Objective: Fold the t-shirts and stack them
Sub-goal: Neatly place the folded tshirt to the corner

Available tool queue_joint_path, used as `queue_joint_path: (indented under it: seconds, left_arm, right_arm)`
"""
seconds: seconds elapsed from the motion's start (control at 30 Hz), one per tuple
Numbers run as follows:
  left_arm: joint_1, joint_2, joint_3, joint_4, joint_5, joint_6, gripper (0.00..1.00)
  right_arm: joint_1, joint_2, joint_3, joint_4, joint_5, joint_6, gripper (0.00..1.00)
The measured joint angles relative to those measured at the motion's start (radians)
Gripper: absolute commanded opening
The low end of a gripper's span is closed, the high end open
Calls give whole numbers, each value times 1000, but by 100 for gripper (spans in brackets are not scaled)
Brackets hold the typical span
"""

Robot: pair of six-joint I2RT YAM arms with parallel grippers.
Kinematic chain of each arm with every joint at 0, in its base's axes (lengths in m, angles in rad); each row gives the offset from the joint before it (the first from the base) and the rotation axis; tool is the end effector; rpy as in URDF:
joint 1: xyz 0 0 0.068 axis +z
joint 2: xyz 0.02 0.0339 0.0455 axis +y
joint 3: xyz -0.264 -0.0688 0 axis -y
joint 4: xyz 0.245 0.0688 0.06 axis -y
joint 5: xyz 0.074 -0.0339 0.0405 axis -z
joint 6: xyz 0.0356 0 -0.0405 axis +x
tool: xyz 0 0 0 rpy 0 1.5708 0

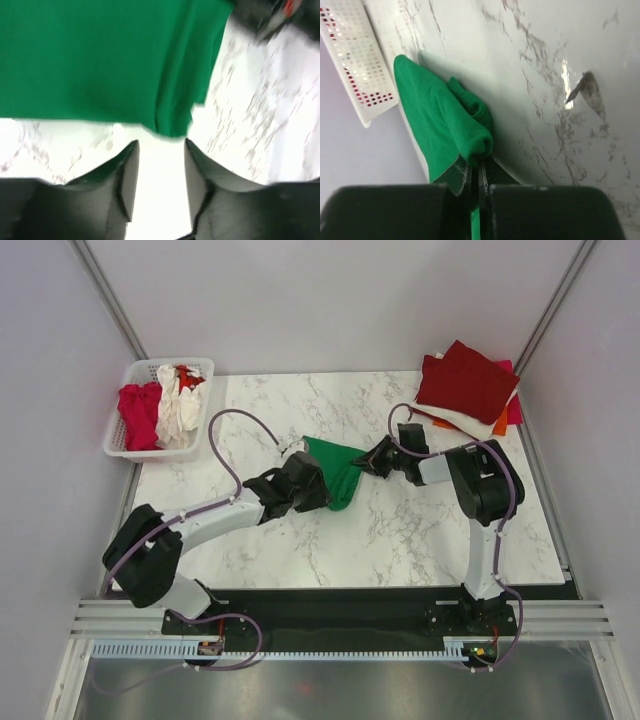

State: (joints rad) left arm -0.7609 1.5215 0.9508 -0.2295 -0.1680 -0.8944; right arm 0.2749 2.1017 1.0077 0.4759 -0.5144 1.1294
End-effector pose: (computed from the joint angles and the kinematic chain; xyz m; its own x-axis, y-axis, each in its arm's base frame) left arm 0.2370 -0.2174 0.2170 -0.7897 -0.3097 -0.5296 -0.0324 0.8831 -0.4681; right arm 0.3850 0.1268 0.0902 -0.8009 0.5920 -0.0904 0.2384 0.4537 0.8587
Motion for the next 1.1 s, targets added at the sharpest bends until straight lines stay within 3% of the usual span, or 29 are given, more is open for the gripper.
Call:
queue_joint_path:
  seconds: [0.03, 0.1, 0.27, 0.33, 0.5, 0.73, 1.1]
  left_arm:
    - [-10, -18, -26, 3, 6, -3, 62]
    - [-32, -62, -79, -2, 21, -3, 68]
    - [-58, -229, -220, -23, 59, -5, 68]
    - [-58, -317, -236, -49, 66, 3, 74]
    - [-57, -528, -139, -268, 59, 111, 74]
    - [-56, -700, 43, -519, -77, 249, 79]
    - [-56, -932, -50, -667, -251, 313, 81]
  right_arm:
    - [1, -7, 14, -34, 13, -23, 0]
    - [1, -20, 44, -103, 43, -72, 0]
    - [0, -63, 106, -258, 118, -189, 0]
    - [0, -79, 134, -310, 136, -228, 0]
    - [0, -101, 272, -446, 179, -340, 0]
    - [-8, -101, 503, -593, 210, -452, 0]
    - [-79, 25, 1007, -787, 231, -525, 0]
